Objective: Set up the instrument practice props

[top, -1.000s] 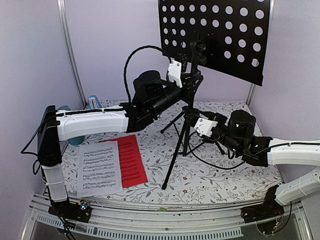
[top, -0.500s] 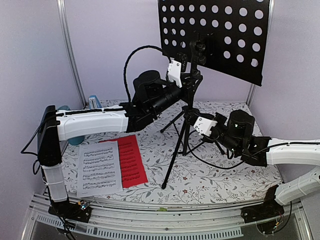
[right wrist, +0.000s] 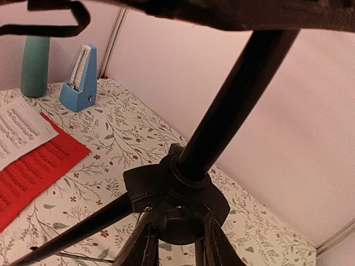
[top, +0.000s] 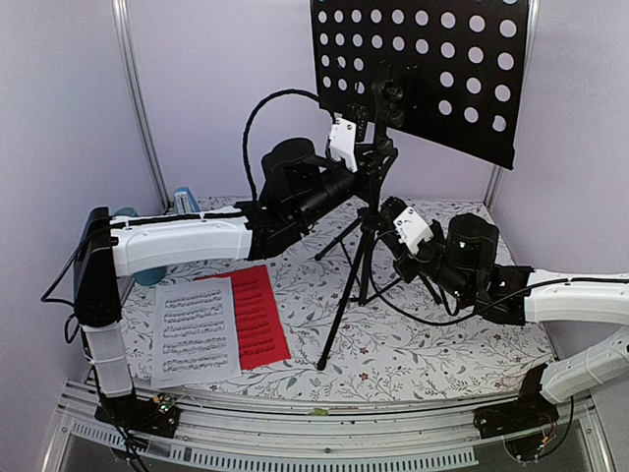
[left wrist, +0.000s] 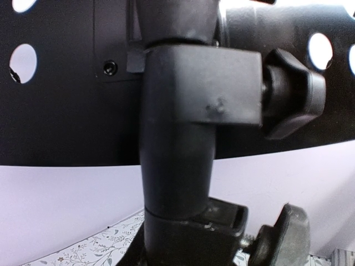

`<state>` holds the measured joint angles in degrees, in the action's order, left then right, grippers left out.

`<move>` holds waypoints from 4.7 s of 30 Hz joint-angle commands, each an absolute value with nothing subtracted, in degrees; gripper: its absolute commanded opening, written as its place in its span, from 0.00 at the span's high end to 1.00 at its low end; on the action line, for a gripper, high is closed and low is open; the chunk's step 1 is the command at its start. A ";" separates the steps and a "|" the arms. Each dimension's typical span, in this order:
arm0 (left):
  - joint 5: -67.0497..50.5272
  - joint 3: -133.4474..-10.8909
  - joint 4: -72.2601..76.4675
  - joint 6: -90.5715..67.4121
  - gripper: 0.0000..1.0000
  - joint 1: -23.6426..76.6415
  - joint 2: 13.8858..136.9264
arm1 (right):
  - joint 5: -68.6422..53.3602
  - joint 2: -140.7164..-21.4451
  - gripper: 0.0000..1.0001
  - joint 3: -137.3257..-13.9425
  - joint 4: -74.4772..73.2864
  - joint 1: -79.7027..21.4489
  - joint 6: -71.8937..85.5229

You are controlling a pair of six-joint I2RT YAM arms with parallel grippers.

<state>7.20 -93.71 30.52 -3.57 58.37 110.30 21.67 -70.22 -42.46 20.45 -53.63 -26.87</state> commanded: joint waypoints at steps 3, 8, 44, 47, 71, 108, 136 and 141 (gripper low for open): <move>6.42 -95.88 34.19 -2.99 1.00 58.71 109.34 | 22.70 -71.33 1.00 -44.64 13.84 -53.76 3.66; 6.33 -95.89 34.26 -3.07 1.00 58.64 109.43 | 22.69 -72.50 1.00 -47.43 9.02 -53.75 16.99; 5.51 -93.98 33.96 -3.86 0.77 58.62 107.17 | 1.78 -57.57 0.15 -41.70 8.73 -43.66 14.88; 5.32 -93.37 33.53 -4.43 0.61 58.58 106.52 | -3.51 -58.10 0.12 -41.86 8.95 -40.20 13.58; 12.05 -68.87 13.42 -22.22 0.12 62.30 91.66 | -44.38 -75.35 0.02 -41.28 22.75 -21.55 9.00; 8.60 -75.03 -4.31 -16.77 1.00 58.56 105.27 | -50.42 -84.91 0.53 -46.48 15.37 -23.43 1.97; -2.58 -89.43 -0.09 3.80 0.61 45.34 118.23 | -27.70 -71.94 0.61 -30.11 26.77 -32.42 11.15; -1.20 -91.42 0.56 4.03 0.48 44.34 118.90 | -22.87 -72.69 0.61 -29.56 28.03 -36.06 12.33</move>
<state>-4.34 -88.38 -2.17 3.46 46.26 118.04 -25.56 -72.99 -30.61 26.83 -32.80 10.00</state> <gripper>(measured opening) 0.480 0.389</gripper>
